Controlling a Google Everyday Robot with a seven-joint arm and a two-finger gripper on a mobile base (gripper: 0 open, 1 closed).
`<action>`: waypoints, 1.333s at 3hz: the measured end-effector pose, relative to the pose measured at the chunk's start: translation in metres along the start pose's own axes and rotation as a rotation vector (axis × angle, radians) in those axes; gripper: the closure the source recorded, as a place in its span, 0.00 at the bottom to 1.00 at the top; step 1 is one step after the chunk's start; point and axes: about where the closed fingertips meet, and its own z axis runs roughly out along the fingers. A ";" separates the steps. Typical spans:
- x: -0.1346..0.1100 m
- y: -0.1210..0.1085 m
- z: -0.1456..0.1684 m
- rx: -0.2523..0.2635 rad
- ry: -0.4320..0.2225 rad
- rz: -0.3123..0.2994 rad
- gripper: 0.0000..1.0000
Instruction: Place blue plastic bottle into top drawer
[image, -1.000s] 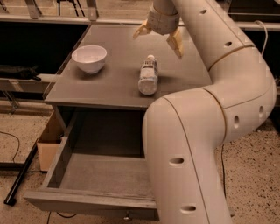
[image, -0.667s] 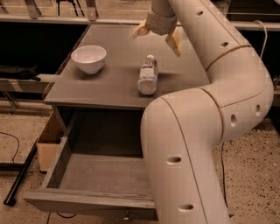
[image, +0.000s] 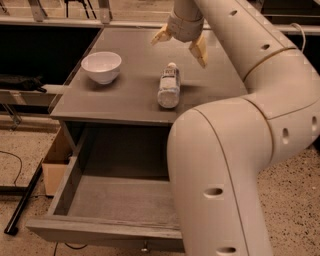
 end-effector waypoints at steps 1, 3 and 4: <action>-0.019 0.000 -0.004 0.038 -0.007 0.068 0.00; -0.033 0.000 0.015 0.008 -0.039 0.057 0.00; -0.049 0.011 0.037 -0.047 -0.071 -0.015 0.00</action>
Offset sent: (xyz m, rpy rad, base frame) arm -0.0136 0.0062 0.0006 0.0454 -0.0029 -0.0434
